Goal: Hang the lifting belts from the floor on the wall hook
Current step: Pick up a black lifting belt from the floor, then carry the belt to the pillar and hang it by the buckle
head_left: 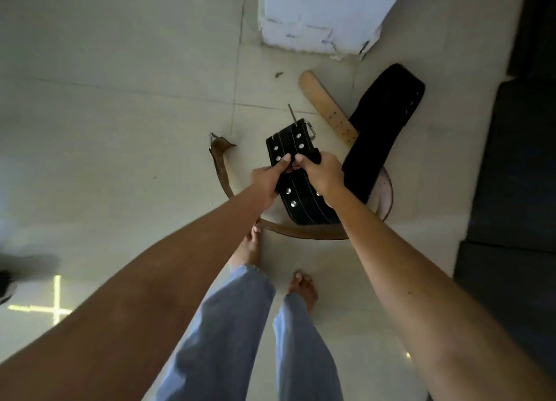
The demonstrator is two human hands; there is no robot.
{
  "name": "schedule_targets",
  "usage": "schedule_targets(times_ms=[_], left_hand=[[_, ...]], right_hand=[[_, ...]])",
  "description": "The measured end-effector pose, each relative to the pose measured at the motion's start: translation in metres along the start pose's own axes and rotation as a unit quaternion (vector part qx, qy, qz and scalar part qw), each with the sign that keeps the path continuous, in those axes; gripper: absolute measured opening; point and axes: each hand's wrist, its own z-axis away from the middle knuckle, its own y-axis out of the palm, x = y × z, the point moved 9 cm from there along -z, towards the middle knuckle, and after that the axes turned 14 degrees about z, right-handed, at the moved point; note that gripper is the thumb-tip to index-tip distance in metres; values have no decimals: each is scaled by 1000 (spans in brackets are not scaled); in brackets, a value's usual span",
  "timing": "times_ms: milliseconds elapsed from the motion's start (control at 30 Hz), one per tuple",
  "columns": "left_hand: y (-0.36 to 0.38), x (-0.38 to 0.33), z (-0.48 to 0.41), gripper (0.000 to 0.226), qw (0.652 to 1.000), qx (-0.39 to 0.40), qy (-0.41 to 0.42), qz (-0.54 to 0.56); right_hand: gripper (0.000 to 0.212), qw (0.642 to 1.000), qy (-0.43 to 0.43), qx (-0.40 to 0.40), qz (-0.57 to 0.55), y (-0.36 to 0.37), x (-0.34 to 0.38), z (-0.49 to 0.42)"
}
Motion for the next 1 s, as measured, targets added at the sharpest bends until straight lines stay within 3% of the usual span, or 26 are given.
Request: schedule_targets(times_ms=[200, 400, 600, 800, 900, 1000], left_hand=[[57, -75, 195, 67, 982, 178, -44, 42], [99, -177, 414, 45, 958, 273, 32, -79], [114, -231, 570, 43, 937, 273, 174, -132], [113, -231, 652, 39, 922, 297, 216, -124], [112, -236, 677, 36, 913, 309, 240, -116], [110, -255, 691, 40, 914, 310, 251, -77]], right_hand=[[37, 994, -25, -36, -104, -130, 92, 159], [30, 965, -64, -85, -240, -249, 189, 337], [35, 928, -71, -68, -359, -307, 226, 463], [27, 900, -115, -70, -415, -389, 263, 510], [28, 901, -93, -44, -421, -417, 281, 514], [36, 915, -127, -10, -384, -404, 302, 530]])
